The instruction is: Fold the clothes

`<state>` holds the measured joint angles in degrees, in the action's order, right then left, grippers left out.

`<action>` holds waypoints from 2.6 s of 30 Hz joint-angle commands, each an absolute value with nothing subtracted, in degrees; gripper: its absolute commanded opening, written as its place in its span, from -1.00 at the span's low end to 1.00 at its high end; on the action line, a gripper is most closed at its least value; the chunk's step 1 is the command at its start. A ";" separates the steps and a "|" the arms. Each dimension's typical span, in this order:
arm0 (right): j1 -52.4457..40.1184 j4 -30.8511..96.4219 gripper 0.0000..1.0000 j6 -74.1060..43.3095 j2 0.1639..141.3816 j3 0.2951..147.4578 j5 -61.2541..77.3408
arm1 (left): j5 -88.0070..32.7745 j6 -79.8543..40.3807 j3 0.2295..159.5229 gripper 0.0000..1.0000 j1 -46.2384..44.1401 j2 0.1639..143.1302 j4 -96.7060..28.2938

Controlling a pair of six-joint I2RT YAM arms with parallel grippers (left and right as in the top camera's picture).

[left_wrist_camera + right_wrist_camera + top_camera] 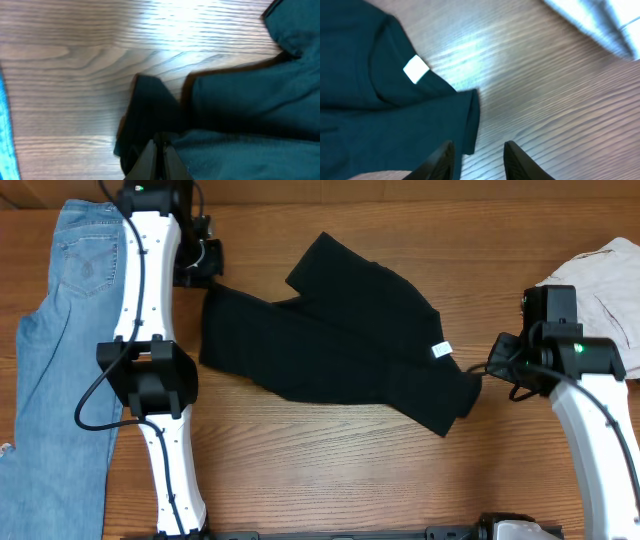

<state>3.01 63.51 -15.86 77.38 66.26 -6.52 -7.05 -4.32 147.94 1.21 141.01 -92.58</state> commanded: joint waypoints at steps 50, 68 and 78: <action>3.44 49.34 -0.32 -13.34 98.19 56.23 12.10 | -6.00 -5.32 149.36 -0.92 1.04 139.46 -93.97; 3.51 47.92 -0.92 -13.45 96.31 60.64 11.75 | -5.80 -5.32 149.45 -0.92 1.06 138.61 -93.82; 3.51 71.50 -0.92 -9.96 92.25 99.20 7.73 | -5.72 -5.32 150.17 -0.92 1.10 124.97 -90.08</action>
<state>3.33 66.70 -11.29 95.64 87.29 10.57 -6.59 -4.34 148.07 1.48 134.82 -91.13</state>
